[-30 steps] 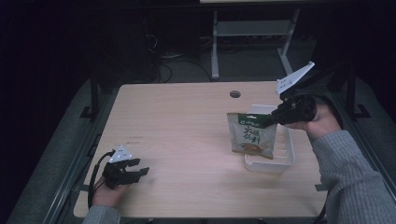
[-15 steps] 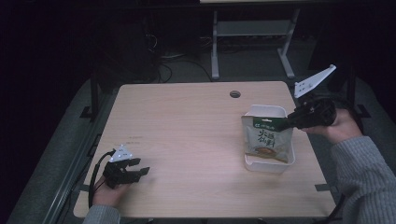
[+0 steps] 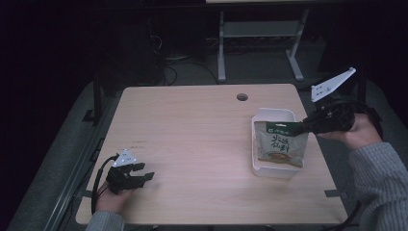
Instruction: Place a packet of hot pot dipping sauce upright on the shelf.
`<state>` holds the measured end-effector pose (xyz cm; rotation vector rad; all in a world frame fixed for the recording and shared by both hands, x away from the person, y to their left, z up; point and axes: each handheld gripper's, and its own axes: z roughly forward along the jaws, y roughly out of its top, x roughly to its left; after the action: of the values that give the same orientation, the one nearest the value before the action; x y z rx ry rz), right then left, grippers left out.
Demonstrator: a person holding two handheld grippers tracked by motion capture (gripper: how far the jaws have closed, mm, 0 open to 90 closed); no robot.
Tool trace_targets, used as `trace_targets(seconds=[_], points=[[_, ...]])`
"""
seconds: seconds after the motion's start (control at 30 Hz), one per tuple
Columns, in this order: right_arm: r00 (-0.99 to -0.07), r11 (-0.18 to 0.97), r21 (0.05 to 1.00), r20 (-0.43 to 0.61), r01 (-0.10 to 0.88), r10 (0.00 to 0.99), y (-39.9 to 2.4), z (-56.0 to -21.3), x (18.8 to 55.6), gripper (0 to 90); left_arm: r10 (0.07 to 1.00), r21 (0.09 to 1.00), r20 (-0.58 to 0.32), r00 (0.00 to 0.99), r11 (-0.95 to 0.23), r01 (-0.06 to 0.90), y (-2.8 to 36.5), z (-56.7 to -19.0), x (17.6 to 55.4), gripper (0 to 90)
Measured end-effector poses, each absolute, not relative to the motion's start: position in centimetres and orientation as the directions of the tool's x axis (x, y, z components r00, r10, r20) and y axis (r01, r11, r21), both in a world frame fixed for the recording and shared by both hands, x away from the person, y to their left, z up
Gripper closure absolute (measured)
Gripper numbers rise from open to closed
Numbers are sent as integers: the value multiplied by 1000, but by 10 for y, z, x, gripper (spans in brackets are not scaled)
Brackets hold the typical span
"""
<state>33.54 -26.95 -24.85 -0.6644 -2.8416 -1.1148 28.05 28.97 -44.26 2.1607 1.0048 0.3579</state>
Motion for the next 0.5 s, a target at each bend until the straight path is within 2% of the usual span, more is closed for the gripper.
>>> trace_targets(seconds=[0.5], points=[[-910, 676, 618, 183, 401, 372, -266, -264, 341, 886, 753, 710, -50, 656, -435, 553, 291, -442, 281, 428]])
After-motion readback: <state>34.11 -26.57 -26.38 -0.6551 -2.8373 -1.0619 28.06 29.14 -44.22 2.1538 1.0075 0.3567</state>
